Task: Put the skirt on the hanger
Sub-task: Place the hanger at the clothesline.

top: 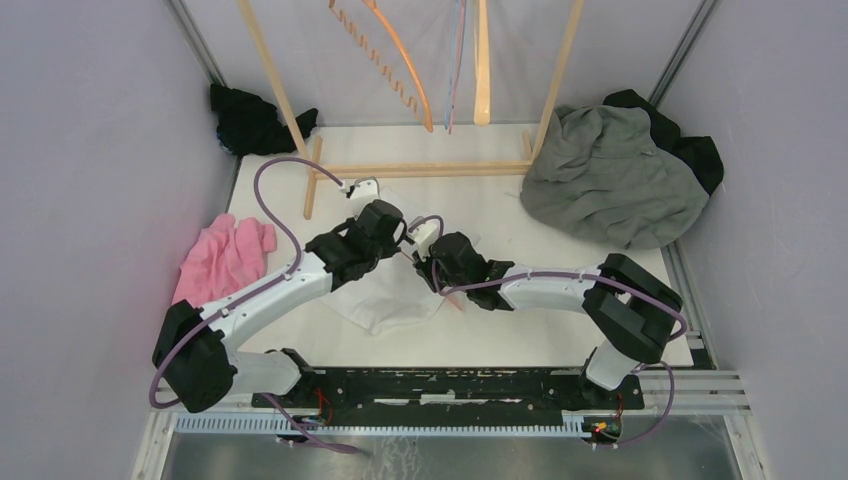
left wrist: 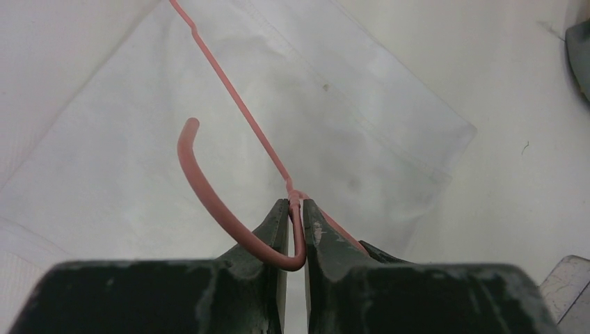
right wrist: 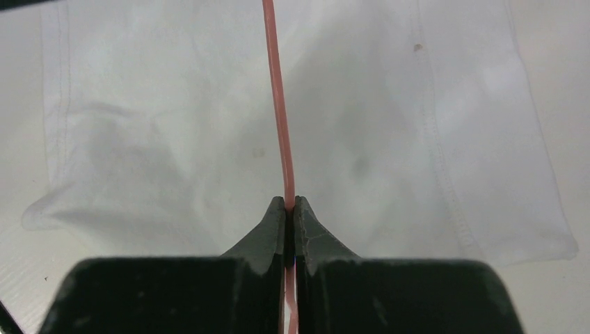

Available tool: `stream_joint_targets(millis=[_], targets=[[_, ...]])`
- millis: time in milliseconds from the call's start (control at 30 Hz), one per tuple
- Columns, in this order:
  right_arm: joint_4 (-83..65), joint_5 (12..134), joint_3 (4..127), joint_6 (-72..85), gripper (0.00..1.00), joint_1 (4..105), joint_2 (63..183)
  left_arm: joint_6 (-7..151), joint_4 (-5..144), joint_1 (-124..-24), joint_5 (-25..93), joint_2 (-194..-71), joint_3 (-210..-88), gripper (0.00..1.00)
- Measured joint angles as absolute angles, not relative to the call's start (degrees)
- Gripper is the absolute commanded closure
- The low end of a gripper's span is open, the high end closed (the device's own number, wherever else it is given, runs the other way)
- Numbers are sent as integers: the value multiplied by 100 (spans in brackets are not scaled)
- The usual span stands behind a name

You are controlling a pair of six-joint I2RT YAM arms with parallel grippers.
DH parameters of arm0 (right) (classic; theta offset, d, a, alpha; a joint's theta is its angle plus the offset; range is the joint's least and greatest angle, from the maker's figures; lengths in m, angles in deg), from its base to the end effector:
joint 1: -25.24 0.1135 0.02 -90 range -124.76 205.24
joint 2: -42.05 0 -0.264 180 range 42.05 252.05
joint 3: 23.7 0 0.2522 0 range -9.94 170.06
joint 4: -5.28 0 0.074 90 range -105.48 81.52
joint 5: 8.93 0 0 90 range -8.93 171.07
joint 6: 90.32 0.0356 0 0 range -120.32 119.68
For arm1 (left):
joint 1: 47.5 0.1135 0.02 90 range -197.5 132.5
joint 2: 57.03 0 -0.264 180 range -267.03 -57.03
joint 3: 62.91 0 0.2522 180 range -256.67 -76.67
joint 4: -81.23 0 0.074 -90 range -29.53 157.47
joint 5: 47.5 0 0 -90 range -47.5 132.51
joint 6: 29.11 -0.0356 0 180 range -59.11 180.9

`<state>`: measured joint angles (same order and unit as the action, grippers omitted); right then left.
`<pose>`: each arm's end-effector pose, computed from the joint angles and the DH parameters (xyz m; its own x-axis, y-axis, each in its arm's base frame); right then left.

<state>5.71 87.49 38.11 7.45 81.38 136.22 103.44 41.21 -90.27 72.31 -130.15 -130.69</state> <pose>0.1956 0.2843 0.1840 -0.3964 -0.3496 -0.8489 -0.7254 0.6860 0.0561 0.2089 -0.1691 0.2680 -0.6098 -0.2352 -0.7568 -0.1081 0.9707 -0.2146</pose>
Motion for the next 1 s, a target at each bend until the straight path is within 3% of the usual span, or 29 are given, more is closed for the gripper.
stream_joint_targets(millis=[900,1000], targets=[[233,8067,4228,533,99,8133,13838,10324,3620,-9005,7312,-12143,-13100,45],[193,8065,4259,529,99,8120,13843,10324,3577,-9005,7392,-12051,-13159,35]])
